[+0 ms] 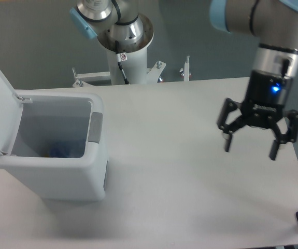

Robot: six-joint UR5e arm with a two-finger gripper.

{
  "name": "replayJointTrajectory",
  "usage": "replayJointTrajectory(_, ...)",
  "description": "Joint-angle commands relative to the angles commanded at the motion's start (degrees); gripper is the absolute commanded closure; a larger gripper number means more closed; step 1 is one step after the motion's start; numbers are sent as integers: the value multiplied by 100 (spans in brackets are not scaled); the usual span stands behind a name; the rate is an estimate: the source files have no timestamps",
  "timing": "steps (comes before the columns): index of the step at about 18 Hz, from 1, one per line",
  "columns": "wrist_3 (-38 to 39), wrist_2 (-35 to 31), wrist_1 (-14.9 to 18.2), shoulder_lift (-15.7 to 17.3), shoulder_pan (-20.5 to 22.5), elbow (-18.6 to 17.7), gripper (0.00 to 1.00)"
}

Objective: Place the trash in the trash can

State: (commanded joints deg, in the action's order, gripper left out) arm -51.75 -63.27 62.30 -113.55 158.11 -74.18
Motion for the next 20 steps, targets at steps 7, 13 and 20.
replayJointTrajectory(7,-1047,-668,651,-71,35,-53,0)
replayJointTrajectory(13,-1426,-818,862,-62,44,-70,0)
replayJointTrajectory(20,-1871,-1413,1081,-62,35,-79,0)
